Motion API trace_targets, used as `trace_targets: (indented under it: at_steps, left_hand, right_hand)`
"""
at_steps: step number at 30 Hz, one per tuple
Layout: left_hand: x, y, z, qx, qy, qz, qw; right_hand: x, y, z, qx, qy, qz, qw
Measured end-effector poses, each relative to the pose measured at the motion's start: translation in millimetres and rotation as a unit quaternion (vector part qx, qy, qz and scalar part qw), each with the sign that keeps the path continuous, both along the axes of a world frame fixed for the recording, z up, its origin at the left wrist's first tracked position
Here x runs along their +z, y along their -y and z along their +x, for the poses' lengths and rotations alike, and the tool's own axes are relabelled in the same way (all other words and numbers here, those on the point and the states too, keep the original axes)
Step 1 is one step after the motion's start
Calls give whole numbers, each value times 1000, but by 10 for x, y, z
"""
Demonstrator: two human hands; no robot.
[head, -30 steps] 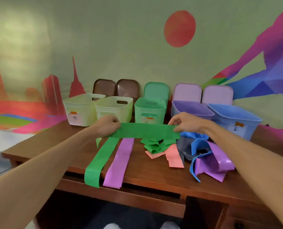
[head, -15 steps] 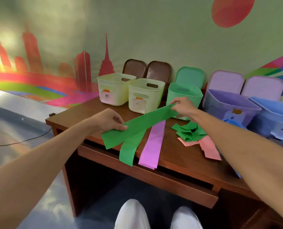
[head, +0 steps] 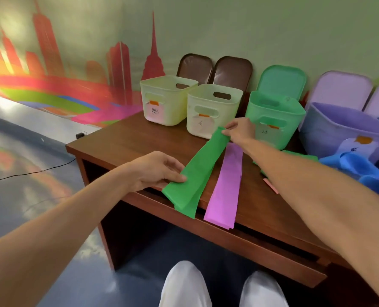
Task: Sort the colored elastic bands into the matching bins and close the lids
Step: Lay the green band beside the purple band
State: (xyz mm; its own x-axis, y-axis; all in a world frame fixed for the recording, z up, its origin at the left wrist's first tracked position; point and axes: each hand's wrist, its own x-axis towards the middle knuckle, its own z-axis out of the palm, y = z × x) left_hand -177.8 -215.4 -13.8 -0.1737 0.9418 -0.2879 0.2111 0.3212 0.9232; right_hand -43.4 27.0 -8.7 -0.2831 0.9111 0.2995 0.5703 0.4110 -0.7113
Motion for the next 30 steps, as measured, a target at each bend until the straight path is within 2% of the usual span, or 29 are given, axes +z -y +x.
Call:
trace_targets:
  at_steps: [12,25,30]
  left_hand:
    - [-102,-129,72,-17,15,-59,998]
    - [-94,-124,134,-26,-96,-67,993]
    - [-54,-141,163,-34,-219,-91,971]
  right_hand:
    - [-377,-198,-216,35,61,-4,998]
    - [-439,-161,-292,15,105,53,993]
    - [-390,-112,-289,9,141,65,988]
